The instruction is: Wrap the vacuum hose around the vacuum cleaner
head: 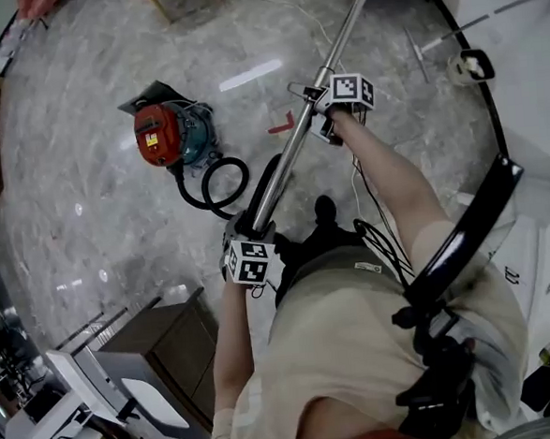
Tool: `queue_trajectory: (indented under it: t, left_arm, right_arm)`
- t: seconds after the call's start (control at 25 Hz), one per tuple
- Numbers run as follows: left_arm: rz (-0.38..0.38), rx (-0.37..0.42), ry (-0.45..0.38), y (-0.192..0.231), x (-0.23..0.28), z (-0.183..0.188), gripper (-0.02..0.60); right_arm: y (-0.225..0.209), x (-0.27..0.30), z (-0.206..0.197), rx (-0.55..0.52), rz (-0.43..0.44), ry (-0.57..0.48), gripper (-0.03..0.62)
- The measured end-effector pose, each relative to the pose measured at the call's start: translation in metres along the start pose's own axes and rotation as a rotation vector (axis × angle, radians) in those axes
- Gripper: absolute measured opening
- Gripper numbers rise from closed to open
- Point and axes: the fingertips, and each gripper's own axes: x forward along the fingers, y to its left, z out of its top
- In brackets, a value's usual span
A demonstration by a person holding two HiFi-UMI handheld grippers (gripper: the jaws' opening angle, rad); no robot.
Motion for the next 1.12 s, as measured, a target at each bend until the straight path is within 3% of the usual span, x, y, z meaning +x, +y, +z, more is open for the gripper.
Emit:
queue_trajectory:
  t: [0.12, 0.2, 0.32, 0.4, 0.48, 0.6, 0.76, 0.84, 0.92, 1.0, 1.12]
  left_arm:
    - [0.107, -0.021, -0.122, 0.007, -0.015, 0.033, 0.336]
    - [0.123, -0.008, -0.187, 0.01, -0.026, 0.047, 0.345]
    - [0.145, -0.029, -0.26, 0.032, -0.056, 0.051, 0.35]
    - [0.184, -0.081, -0.308, 0.047, -0.085, 0.046, 0.35]
    - [0.182, -0.209, -0.344, 0.055, -0.111, 0.031, 0.348]
    - [0.11, -0.407, -0.319, 0.059, -0.119, -0.005, 0.348]
    - [0.128, -0.403, -0.258, 0.06, -0.092, -0.032, 0.348]
    - [0.066, -0.391, -0.247, 0.05, -0.08, -0.032, 0.348]
    - [-0.072, -0.368, -0.215, 0.025, -0.067, -0.029, 0.348]
    - [-0.204, -0.36, -0.171, -0.006, -0.05, -0.027, 0.348]
    - [-0.323, -0.321, -0.15, -0.053, -0.014, -0.01, 0.348]
  right_arm:
    - [0.003, -0.012, 0.033, -0.022, 0.05, -0.01, 0.118]
    - [-0.004, -0.028, 0.054, -0.002, 0.068, -0.05, 0.118]
    - [-0.01, -0.038, 0.072, 0.08, 0.019, -0.128, 0.118]
    - [-0.013, -0.038, 0.084, 0.107, 0.015, -0.148, 0.118]
    - [-0.018, -0.043, 0.097, 0.122, 0.008, -0.161, 0.118]
    - [-0.018, -0.049, 0.108, 0.109, 0.002, -0.156, 0.118]
    - [0.002, -0.047, 0.103, 0.063, 0.093, -0.101, 0.118]
    - [0.019, -0.042, 0.101, 0.021, 0.146, -0.052, 0.118]
    - [0.036, -0.039, 0.102, -0.036, 0.177, 0.009, 0.118]
    - [0.05, -0.035, 0.106, -0.112, 0.176, 0.073, 0.118]
    - [0.076, -0.022, 0.114, -0.24, 0.161, 0.181, 0.118]
